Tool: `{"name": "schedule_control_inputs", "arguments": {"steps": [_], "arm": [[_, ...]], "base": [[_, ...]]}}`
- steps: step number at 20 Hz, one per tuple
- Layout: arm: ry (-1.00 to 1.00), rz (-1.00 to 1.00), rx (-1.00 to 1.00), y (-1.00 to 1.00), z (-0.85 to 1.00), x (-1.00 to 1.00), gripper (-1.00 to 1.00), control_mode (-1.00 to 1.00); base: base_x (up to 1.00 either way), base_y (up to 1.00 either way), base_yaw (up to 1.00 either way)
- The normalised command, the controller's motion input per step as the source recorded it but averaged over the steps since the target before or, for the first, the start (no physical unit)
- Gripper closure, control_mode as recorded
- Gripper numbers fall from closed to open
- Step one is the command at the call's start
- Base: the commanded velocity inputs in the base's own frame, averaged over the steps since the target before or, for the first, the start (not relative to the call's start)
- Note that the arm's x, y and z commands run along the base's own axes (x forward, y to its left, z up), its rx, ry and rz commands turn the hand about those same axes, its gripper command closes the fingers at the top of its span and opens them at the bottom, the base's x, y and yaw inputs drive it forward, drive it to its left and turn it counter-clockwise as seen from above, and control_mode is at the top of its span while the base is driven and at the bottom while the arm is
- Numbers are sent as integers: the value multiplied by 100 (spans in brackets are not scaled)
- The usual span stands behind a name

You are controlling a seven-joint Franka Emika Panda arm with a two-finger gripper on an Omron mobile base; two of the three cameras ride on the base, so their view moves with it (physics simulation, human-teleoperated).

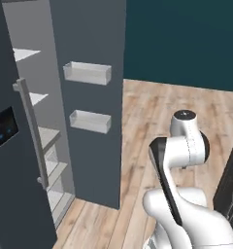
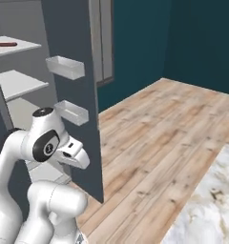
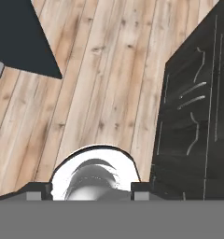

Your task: Retrieve the sausage and cheese from the fridge and place them on the cutting board on the counter.

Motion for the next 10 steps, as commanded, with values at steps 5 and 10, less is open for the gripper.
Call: {"name": "schedule_control_inputs", "arguments": {"steps": [5, 10], "arm": [[0, 0, 0, 0, 0, 0, -100, 100], [0, 0, 0, 0, 0, 0, -100, 100]], "base": [[43, -33, 46], [46, -28, 44]]}}
